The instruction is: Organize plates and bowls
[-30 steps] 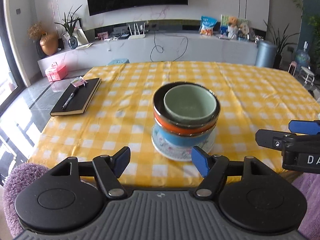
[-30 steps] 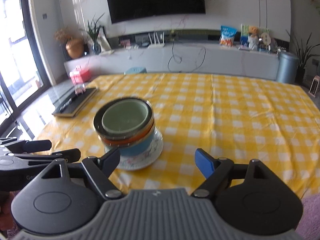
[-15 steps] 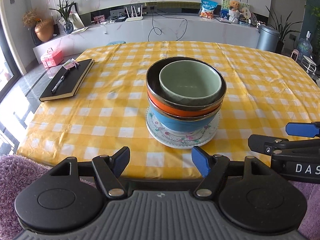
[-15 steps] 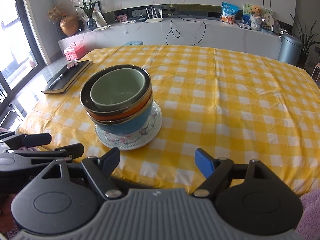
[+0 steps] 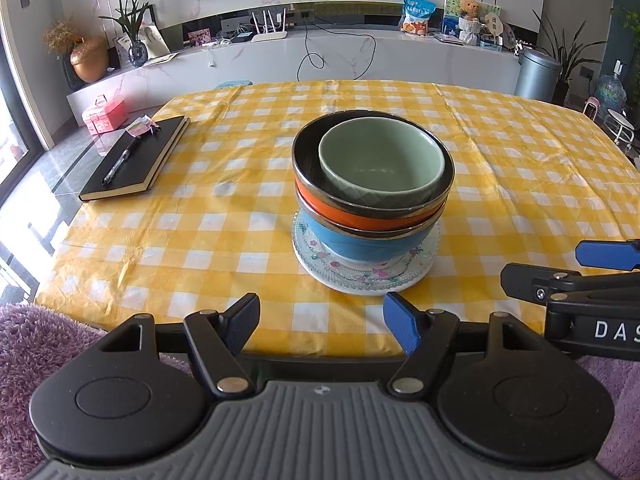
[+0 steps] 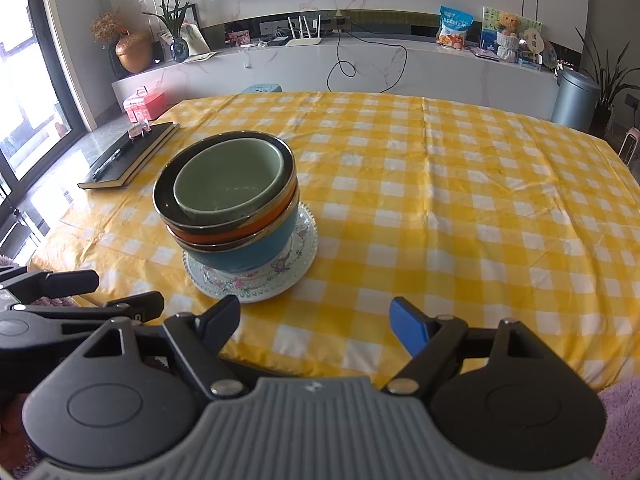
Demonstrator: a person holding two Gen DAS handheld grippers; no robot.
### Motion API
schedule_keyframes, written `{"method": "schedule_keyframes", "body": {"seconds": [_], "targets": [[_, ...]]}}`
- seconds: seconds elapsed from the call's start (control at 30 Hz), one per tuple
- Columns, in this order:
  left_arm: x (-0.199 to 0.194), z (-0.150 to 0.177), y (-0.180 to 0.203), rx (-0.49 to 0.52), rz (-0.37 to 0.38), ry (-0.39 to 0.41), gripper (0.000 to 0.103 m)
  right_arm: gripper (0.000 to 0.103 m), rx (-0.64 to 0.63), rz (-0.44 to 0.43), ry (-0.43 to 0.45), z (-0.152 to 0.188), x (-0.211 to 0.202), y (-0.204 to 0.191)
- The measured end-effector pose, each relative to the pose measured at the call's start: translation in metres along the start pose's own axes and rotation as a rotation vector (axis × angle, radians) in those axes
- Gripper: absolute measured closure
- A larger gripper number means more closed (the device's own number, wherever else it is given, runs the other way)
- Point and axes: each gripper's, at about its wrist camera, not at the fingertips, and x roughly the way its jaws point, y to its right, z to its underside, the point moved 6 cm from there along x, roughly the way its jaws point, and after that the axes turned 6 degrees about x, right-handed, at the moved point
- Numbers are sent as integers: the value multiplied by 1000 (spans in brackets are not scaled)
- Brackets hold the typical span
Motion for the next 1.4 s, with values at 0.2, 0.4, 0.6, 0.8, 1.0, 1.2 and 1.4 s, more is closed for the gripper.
{"method": "schedule_keyframes", "body": {"seconds": [0.2, 0.4, 0.6, 0.8, 1.0, 1.2, 1.4], "targets": [[0, -1, -1, -3, -2, 3, 20, 22, -2, 1, 1, 0, 0, 0], [-1, -1, -2, -5, -3, 6, 20, 22, -2, 2, -3, -1, 1, 0], [-3, -2, -3, -9, -9, 17, 20, 22, -1, 3, -1, -1, 1, 1], [-4, -2, -4, -14, -11, 20, 20, 22, 2, 2, -8, 0, 2, 2], [-4, -3, -5, -13, -11, 24, 20, 22, 3, 0, -13, -1, 4, 2], [-5, -3, -5, -15, -14, 25, 20, 22, -2, -2, -17, 0, 5, 1], [-5, -2, -5, -14, -15, 25, 20, 22, -1, -2, -19, 0, 5, 1]]}}
